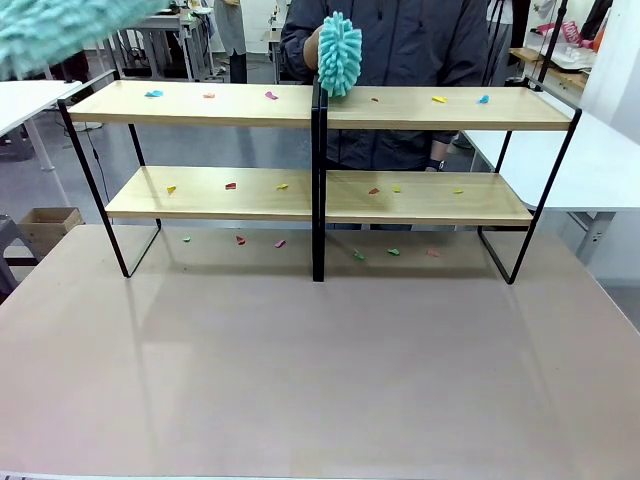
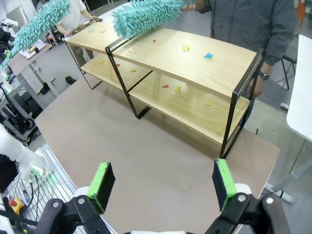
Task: Clean the shelves.
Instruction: Clean a randomly selected level of the Shelf with the Duster.
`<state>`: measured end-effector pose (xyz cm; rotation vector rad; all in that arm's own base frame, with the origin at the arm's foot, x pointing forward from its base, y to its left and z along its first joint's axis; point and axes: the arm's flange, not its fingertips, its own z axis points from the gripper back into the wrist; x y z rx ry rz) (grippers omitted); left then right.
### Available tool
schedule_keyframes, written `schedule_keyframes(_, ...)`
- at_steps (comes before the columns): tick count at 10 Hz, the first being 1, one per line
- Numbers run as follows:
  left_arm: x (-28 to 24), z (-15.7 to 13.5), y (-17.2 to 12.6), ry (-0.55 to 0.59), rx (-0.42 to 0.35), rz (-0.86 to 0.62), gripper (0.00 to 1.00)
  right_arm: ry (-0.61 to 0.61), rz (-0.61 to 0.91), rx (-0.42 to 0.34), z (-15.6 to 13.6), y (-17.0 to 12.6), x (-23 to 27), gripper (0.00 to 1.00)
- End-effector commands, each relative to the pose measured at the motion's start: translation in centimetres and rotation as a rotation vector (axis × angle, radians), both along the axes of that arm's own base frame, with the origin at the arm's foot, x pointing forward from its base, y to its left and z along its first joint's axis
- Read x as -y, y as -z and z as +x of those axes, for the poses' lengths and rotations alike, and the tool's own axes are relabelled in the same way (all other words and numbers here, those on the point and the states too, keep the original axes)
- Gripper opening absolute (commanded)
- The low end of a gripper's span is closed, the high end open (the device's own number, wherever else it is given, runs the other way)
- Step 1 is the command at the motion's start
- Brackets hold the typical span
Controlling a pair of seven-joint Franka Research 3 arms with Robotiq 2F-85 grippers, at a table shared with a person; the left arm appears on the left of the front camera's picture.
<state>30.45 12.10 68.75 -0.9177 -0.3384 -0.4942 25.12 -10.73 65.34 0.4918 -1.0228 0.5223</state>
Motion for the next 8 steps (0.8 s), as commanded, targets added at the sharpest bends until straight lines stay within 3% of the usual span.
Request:
schedule_keyframes(1,-6.4,-3.1,2.0,-0.164,-0.060,-0.004,0.12,-0.007,0.005,0.003,0.0,-0.1,0.0,1.00)
schedule_keyframes(4,-12.7,-6.6,4.6,-0.413,-0.144,-0.050,0.12,-0.007,0.005,0.003,0.0,-0.1,0.0,1.00)
schedule_keyframes(8,-12.2,-6.0,4.8,-0.390,-0.128,-0.075,0.12,-0.007,0.005,0.003,0.0,-0.1,0.0,1.00)
